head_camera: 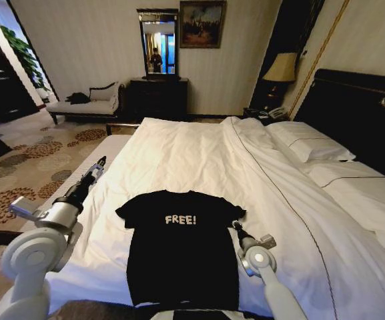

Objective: Fold the clothes on the bed.

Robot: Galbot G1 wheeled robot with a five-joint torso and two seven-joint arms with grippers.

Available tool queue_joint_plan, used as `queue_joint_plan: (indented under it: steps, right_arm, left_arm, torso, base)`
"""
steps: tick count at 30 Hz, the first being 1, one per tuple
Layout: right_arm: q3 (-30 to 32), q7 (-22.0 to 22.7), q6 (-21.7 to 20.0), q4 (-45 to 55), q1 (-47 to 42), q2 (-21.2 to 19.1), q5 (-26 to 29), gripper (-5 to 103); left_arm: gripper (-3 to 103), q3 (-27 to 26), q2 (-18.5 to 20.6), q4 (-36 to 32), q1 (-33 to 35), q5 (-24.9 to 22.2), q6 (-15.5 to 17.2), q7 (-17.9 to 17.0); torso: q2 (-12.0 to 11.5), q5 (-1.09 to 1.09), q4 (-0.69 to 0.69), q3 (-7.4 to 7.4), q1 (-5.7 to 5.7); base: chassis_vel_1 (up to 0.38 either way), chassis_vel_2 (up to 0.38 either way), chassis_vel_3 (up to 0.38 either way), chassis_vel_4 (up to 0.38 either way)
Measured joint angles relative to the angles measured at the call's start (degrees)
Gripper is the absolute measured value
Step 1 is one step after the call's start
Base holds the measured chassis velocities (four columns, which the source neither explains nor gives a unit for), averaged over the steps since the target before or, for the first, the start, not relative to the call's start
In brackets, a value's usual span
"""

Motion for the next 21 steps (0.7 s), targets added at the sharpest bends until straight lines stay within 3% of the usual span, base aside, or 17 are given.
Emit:
queue_joint_plan:
  steps: [2,6,21]
  right_arm:
    - [-0.1,0.0,0.07,0.25,-0.36,0.08,-0.2,14]
    - [-0.26,0.02,0.45,0.98,-1.27,0.33,-0.82,3]
    - [-0.72,1.6,1.85,5.29,-5.82,2.23,-3.5,0]
  left_arm:
    - [100,0.06,-0.09,-0.01,0.02,0.17,0.0,0.0]
    - [100,0.13,-0.16,0.02,0.01,0.39,0.0,0.0]
    - [100,0.88,-0.57,1.08,-0.18,1.77,0.0,0.06]
  torso:
    - [0.0,0.0,0.0,0.0,0.0]
    - [0.0,0.0,0.0,0.0,0.0]
    - [0.0,0.0,0.0,0.0,0.0]
  base:
    - [0.0,0.0,0.0,0.0]
    - [0.0,0.0,0.0,0.0]
    - [0.0,0.0,0.0,0.0]
